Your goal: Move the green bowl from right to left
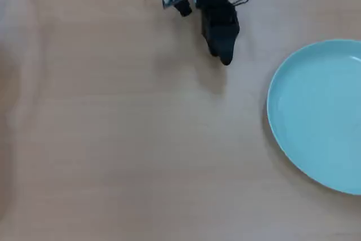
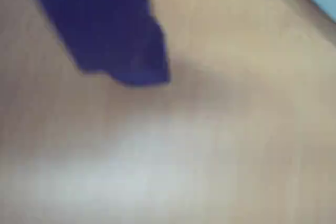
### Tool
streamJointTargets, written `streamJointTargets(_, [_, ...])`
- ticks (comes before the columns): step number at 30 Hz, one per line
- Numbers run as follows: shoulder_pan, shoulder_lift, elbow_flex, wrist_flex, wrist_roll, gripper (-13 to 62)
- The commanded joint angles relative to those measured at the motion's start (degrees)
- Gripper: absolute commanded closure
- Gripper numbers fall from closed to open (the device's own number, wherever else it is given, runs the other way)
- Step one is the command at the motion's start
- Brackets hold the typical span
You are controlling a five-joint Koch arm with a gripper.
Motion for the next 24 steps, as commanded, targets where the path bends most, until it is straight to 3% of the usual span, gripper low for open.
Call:
streamJointTargets(1, [0.8, 5.9, 1.8, -5.1, 1.6, 2.7])
streamJointTargets(12, [2.5, 5.8, 19.8, -28.3, 3.2, 2.7])
streamJointTargets(24, [1.8, 5.5, 19.9, -26.9, 3.4, 2.7])
